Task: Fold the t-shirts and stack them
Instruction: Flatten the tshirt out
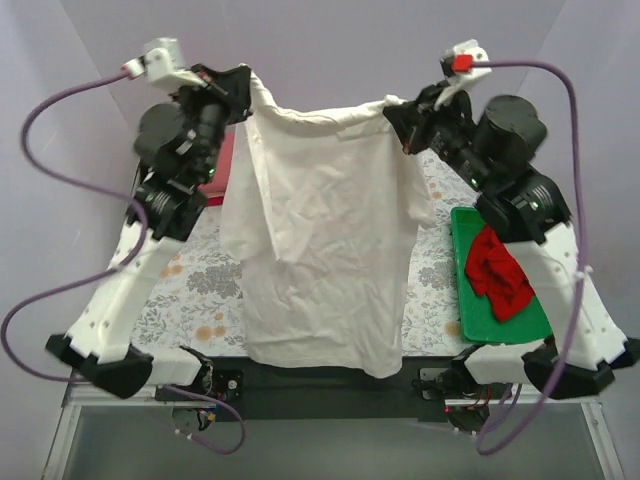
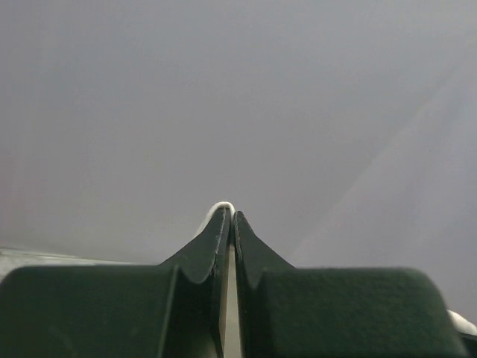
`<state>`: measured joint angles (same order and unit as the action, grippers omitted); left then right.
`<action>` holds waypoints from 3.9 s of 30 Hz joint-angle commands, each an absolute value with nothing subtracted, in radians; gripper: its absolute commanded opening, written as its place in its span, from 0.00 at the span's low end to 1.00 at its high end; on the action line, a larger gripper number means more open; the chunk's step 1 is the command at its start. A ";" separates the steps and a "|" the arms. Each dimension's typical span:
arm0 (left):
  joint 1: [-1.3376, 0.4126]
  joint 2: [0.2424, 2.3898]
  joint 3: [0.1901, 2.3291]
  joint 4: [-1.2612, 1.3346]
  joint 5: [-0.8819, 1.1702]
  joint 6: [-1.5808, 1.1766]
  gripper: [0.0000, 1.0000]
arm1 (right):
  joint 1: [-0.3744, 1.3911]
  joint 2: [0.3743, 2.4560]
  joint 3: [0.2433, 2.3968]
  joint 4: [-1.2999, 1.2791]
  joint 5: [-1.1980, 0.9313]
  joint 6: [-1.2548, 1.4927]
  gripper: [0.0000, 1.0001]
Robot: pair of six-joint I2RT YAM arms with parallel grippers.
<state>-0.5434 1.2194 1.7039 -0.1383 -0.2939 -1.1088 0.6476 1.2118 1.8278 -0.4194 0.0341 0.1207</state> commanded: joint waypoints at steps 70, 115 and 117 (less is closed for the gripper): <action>-0.436 1.273 0.631 -0.423 -0.020 -1.612 0.91 | 0.348 1.145 0.692 -0.330 -0.120 0.327 0.98; -1.161 1.364 0.905 -0.449 -0.145 -1.511 0.98 | 0.638 1.963 1.551 -0.327 -0.178 0.121 0.98; -1.160 1.310 0.920 -0.529 -0.265 -1.528 0.98 | 0.629 1.904 1.494 -0.327 -0.166 0.126 0.98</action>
<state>-1.1629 1.4124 0.8761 -0.4381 -0.0429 -1.5532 0.6479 2.0575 1.5230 -0.3054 -0.2096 0.1383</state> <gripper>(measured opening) 0.980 0.984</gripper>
